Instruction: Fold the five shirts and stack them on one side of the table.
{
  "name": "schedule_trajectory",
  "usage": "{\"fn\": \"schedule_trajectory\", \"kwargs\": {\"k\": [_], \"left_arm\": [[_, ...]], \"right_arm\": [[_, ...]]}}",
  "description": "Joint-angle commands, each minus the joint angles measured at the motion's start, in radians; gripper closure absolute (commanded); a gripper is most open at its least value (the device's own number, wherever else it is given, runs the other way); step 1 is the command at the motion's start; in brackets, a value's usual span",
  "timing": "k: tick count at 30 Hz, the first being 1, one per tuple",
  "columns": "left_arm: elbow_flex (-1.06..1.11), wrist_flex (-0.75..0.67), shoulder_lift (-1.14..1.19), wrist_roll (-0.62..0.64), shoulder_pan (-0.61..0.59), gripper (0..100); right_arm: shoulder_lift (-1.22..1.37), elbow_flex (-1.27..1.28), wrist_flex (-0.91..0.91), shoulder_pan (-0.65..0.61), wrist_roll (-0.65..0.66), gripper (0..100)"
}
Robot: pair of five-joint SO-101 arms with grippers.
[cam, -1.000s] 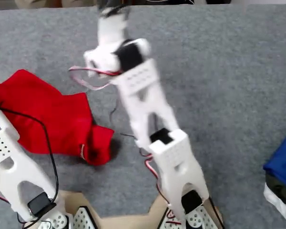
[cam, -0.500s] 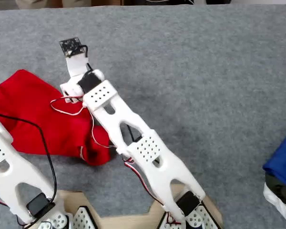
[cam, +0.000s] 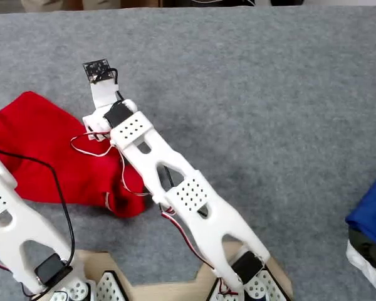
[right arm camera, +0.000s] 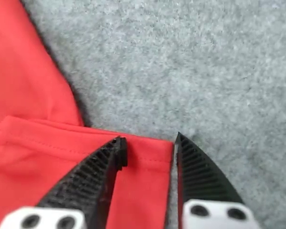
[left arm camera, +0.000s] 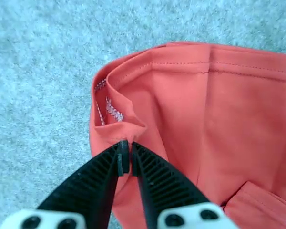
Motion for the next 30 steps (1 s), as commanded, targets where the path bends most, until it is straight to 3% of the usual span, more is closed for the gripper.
{"fn": "schedule_trajectory", "kwargs": {"k": [1,8,11,19,30], "left_arm": [[-0.002,0.009,-0.065,0.003,-0.003,98],[-0.002,0.009,-0.065,0.003,-0.003,98],[-0.002,0.009,-0.065,0.003,-0.005,98],[-0.002,0.009,-0.065,0.003,-0.021,98],[-0.002,0.009,-0.065,0.0,-0.054,98]], "right_arm": [[-0.008,-0.001,0.044,0.022,-0.012,82.1],[0.001,-0.047,0.209,0.019,-0.011,86.3],[0.001,-0.048,0.215,0.027,0.003,93.9],[-0.005,-0.122,0.218,0.042,0.018,99.8],[-0.008,-0.444,0.362,0.042,0.012,99.5]]}}
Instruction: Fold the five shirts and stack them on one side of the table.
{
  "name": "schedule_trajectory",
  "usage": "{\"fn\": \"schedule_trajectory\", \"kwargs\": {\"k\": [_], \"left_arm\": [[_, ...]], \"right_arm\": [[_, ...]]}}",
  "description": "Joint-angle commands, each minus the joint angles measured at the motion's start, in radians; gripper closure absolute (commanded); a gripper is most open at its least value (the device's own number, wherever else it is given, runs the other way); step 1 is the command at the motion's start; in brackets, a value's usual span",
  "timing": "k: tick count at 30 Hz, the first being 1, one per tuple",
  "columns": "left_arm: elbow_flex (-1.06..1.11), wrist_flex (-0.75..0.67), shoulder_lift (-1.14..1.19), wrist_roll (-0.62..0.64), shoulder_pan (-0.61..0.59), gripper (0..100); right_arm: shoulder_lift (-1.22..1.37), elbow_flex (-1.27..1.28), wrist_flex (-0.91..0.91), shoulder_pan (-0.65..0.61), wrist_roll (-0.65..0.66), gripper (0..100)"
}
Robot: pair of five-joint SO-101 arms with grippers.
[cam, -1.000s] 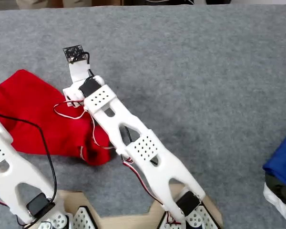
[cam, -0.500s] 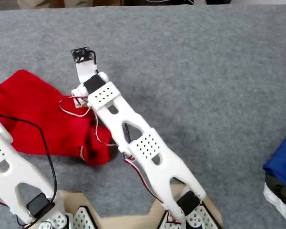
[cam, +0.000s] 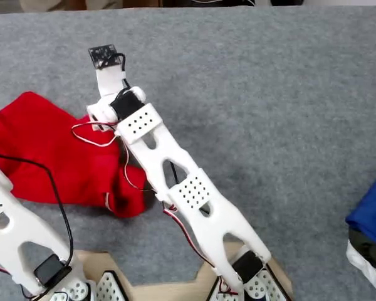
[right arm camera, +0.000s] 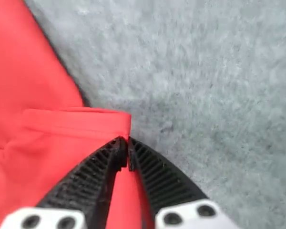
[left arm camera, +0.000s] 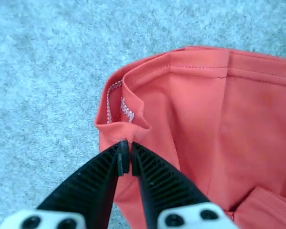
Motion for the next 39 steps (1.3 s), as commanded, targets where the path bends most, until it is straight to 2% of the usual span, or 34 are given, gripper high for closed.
{"fn": "schedule_trajectory", "kwargs": {"k": [1,8,17,20,24,29,34,39], "left_arm": [[-0.003,0.009,-0.065,0.0,-0.015,98],[-0.002,0.009,-0.064,0.003,-0.011,98],[0.009,0.009,-0.044,0.008,0.066,98],[-0.043,0.011,-0.087,0.08,0.129,98],[-0.126,0.011,-0.259,0.172,0.232,98],[-0.132,0.011,-0.567,0.183,0.351,98],[-0.132,0.011,-0.831,0.176,0.37,98],[-0.052,0.011,-1.07,0.176,0.376,98]], "right_arm": [[-0.025,-0.091,0.051,0.013,0.006,99.5],[-0.214,-0.087,0.095,0.048,0.006,99.5],[-0.529,-0.084,0.098,0.045,0.009,99.5],[-0.619,-0.084,0.098,0.045,0.014,99.5],[-0.74,-0.087,0.097,0.051,0.017,99.5],[-0.9,-0.088,0.091,0.051,0.075,99.5],[-1.064,-0.082,0.089,0.113,0.08,99.5],[-1.211,-0.082,0.091,0.248,0.08,99.5]]}}
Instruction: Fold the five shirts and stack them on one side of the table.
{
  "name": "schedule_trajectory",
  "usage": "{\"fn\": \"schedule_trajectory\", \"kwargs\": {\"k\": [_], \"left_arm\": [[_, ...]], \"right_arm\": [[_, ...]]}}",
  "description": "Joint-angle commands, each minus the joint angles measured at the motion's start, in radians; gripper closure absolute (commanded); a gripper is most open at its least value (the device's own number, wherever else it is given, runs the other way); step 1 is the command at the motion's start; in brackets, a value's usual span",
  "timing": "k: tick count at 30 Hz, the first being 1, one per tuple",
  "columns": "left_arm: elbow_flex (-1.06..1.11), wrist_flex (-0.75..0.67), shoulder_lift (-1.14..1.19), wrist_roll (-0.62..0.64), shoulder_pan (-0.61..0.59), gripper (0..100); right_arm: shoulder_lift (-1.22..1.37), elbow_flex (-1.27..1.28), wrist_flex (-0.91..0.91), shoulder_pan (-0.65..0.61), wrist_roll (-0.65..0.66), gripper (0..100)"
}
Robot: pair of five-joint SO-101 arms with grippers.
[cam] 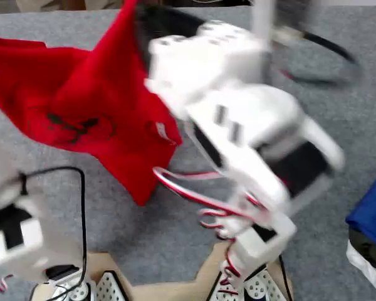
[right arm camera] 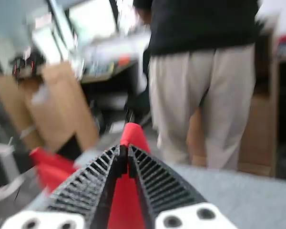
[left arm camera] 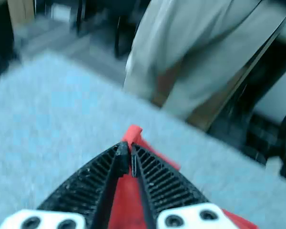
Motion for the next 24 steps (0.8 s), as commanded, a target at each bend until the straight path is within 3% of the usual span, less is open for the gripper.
{"fn": "schedule_trajectory", "kwargs": {"k": [1,9,18,24], "left_arm": [[0.061,0.011,-0.203,0.003,0.02,98],[0.466,0.011,-0.619,0.008,0.192,98],[0.776,0.011,-0.969,0.003,0.199,98],[0.898,0.008,-1.004,0.002,0.203,98]], "right_arm": [[-0.13,-0.03,-0.005,0.114,0.012,99.5],[-0.289,-0.03,-0.005,0.341,0.031,99.5],[-0.371,-0.03,-0.005,0.355,0.031,99.5],[-0.332,0.048,-0.005,0.354,0.026,99.5]]}}
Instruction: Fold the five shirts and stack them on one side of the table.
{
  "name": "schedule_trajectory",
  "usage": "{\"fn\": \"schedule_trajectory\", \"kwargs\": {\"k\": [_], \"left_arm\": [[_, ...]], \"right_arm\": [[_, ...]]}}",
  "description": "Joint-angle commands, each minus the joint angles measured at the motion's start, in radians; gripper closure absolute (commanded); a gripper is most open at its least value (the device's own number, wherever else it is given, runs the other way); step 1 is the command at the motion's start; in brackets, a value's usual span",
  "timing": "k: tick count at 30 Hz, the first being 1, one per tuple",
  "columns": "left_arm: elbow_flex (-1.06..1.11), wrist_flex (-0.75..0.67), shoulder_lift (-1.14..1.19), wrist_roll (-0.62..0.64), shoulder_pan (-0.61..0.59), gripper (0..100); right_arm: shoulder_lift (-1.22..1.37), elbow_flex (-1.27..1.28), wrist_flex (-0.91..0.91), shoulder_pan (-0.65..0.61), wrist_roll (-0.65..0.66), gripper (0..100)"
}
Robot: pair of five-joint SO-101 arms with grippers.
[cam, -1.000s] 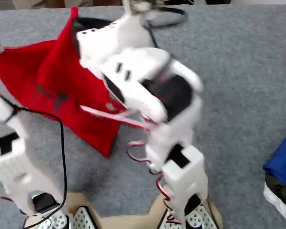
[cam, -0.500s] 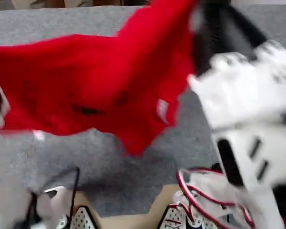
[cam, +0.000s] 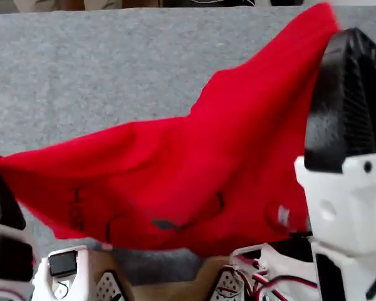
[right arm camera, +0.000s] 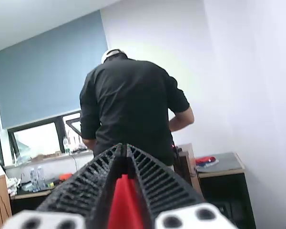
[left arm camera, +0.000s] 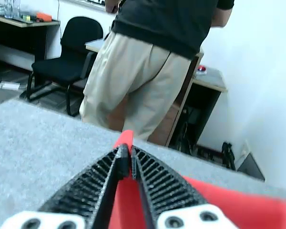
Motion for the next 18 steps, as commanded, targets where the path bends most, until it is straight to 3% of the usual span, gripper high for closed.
{"fn": "schedule_trajectory", "kwargs": {"k": [1,5,12,18], "left_arm": [[0.095,0.003,0.004,0.0,0.014,98],[0.324,-0.132,0.03,0.0,0.014,98],[0.804,-0.542,0.101,0.0,0.029,98],[1.005,-0.589,0.128,-0.061,0.101,98]], "right_arm": [[0.047,0.087,-0.005,0.015,0.009,99.5],[0.127,0.231,-0.026,0.015,0.008,99.5],[0.331,0.486,-0.064,0.007,0.012,99.4],[0.46,0.638,0.169,-0.068,0.014,92.7]]}}
